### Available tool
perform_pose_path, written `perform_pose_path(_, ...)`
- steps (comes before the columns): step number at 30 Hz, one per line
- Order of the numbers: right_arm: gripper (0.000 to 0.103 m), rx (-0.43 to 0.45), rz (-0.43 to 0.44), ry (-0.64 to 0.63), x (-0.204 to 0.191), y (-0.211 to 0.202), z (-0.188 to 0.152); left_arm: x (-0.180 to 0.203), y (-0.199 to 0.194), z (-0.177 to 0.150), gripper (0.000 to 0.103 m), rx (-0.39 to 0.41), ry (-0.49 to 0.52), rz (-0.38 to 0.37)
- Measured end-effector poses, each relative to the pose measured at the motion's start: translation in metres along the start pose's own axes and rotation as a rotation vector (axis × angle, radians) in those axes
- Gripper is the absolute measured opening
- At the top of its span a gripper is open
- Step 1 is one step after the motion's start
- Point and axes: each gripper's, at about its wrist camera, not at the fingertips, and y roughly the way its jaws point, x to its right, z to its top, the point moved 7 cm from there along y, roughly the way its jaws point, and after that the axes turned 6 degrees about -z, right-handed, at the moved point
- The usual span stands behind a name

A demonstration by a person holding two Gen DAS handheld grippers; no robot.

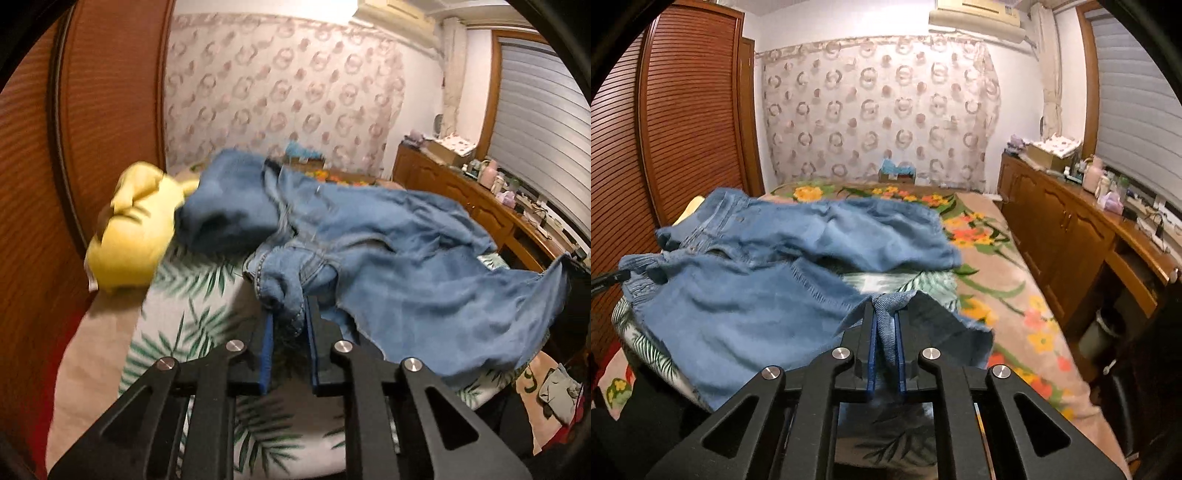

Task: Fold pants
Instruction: 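Close the left gripper on the jeans waistband while the right gripper holds the hem, then lift the jeans with both grippers, stretching waistband and hem apart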

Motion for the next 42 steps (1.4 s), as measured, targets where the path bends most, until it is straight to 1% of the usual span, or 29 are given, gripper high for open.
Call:
perform_pose_path(2,0.007,0.027,-0.007,-0.013,0.0,-0.002,0.008,0.004,-0.002,0.01,0.016,0.014,0.01,-0.006)
perform_pose_path(6,0.007,0.065,0.005,-0.034,-0.016,0.004,0.023,0.012,0.0,0.025,0.016,0.029,0.043,-0.004)
perform_pose_path(9,0.007,0.071,0.046,-0.064,-0.038,0.017,0.027,0.018,0.003,0.026,0.016,0.026,0.064,-0.002)
perform_pose_path(12,0.007,0.045,0.099,-0.107,-0.061,0.038,0.023,0.018,0.007,0.021,0.016,0.013,0.073,0.004)
perform_pose_path(15,0.007,-0.004,0.156,-0.125,-0.083,0.056,0.004,0.016,0.01,0.017,0.016,0.0,0.07,0.007)
perform_pose_path(17,0.007,-0.04,0.173,-0.122,-0.091,0.069,-0.009,0.014,0.012,0.014,0.016,-0.006,0.066,0.008)
perform_pose_path(18,0.007,-0.047,0.172,-0.118,-0.092,0.074,-0.014,0.013,0.013,0.012,0.016,-0.009,0.063,0.01)
perform_pose_path(19,0.01,-0.058,0.172,-0.113,-0.092,0.079,-0.018,0.012,0.013,0.011,0.016,-0.01,0.062,0.012)
perform_pose_path(20,0.019,-0.075,0.167,-0.109,-0.089,0.083,-0.022,0.012,0.014,0.01,0.016,-0.011,0.06,0.012)
perform_pose_path(22,0.03,-0.09,0.153,-0.095,-0.078,0.092,-0.018,0.01,0.014,0.008,0.016,-0.012,0.057,0.011)
perform_pose_path(25,0.034,-0.069,0.133,-0.049,-0.056,0.086,-0.016,0.01,0.016,0.006,0.016,-0.016,0.054,0.013)
perform_pose_path(26,0.036,-0.064,0.122,-0.033,-0.052,0.083,-0.009,0.01,0.016,0.005,0.016,-0.017,0.053,0.013)
perform_pose_path(28,0.038,-0.057,0.112,0.001,-0.038,0.077,-0.011,0.008,0.017,0.004,0.016,-0.02,0.047,0.015)
perform_pose_path(29,0.039,-0.056,0.107,0.008,-0.041,0.077,-0.005,0.008,0.018,0.003,0.016,-0.02,0.045,0.015)
perform_pose_path(31,0.041,-0.063,0.096,0.015,-0.044,0.073,-0.012,0.007,0.02,0.001,0.016,-0.024,0.042,0.017)
perform_pose_path(33,0.041,-0.094,0.076,0.016,-0.043,0.08,-0.018,0.006,0.022,-0.002,0.016,-0.029,0.039,0.02)
perform_pose_path(34,0.041,-0.111,0.072,0.016,-0.044,0.087,-0.014,0.005,0.023,-0.003,0.016,-0.031,0.037,0.021)
perform_pose_path(38,0.042,-0.183,0.075,0.013,-0.053,0.112,-0.024,0.002,0.026,-0.008,0.016,-0.041,0.033,0.03)
perform_pose_path(41,0.043,-0.212,0.069,0.014,-0.055,0.134,-0.023,-0.001,0.028,-0.011,0.016,-0.047,0.03,0.035)
perform_pose_path(42,0.043,-0.216,0.066,0.006,-0.053,0.142,-0.016,-0.001,0.029,-0.01,0.016,-0.049,0.029,0.036)
